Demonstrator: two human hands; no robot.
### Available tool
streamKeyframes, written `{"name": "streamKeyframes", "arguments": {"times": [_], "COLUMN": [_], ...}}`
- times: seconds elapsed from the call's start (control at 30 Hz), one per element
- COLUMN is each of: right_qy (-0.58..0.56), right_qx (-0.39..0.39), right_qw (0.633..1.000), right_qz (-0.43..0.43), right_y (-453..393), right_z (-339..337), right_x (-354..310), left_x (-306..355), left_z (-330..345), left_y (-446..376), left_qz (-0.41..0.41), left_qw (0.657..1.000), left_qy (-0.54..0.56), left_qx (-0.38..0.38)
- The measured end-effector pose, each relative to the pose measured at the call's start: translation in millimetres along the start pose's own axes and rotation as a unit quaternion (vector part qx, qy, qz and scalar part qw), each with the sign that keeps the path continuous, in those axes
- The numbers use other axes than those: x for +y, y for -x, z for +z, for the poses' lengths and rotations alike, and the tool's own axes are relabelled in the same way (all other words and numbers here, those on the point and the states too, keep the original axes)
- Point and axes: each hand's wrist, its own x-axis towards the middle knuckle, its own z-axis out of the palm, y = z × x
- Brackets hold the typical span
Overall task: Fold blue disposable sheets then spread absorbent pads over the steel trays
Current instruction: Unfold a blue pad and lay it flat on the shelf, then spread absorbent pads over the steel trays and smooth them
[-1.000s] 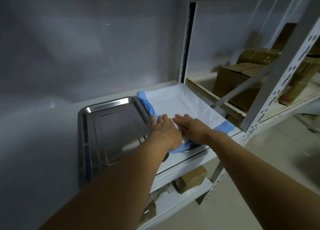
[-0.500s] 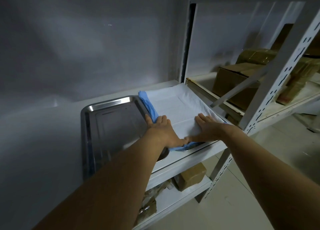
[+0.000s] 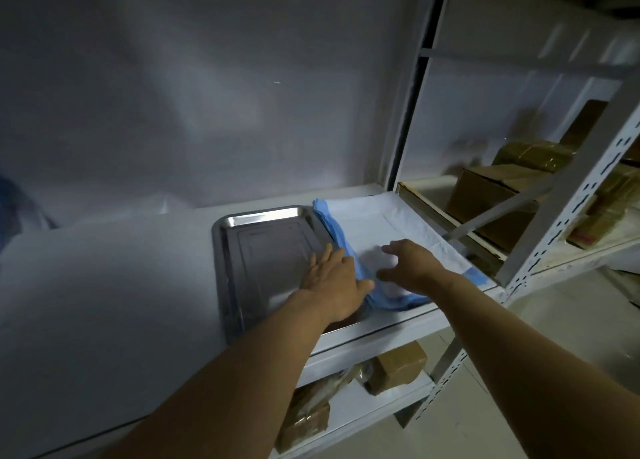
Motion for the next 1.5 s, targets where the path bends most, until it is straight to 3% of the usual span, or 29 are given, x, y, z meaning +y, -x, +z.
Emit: {"name": "streamKeyframes", "arguments": {"times": [0.13,0.37,0.63,0.87,1.03,1.27,1.5], "right_qy": [-0.037,-0.042,-0.1,-0.219,-0.258,-0.281,-0.274], "right_qx": [0.022,-0.011,-0.029,-0.024,-0.029,0.001,0.041], "right_qw": [0.997,0.984,0.959,0.946,0.94,0.935,0.929], "right_qz": [-0.059,-0.175,-0.264,-0.239,-0.223,-0.217,-0.247], "right_y": [16,39,60,49,28,-11,-36], "right_z": [8,34,75,110,132,158,174], "right_x": [-62,-190,-341,-435,-480,-531,-562], "left_x": [-44,-149,-282,-374,-433,-489,-530], "left_z": [-23,-71,-119,-162,-185,-200,-194], "left_y": [35,109,194,231,228,195,174], "left_qz": [-0.053,-0.157,-0.263,-0.352,-0.395,-0.413,-0.408], "left_qw": [0.998,0.984,0.949,0.897,0.869,0.866,0.888], "left_qy": [0.001,-0.018,-0.004,0.063,0.05,0.05,-0.048], "left_qx": [0.027,0.081,0.172,0.258,0.293,0.277,0.207]}}
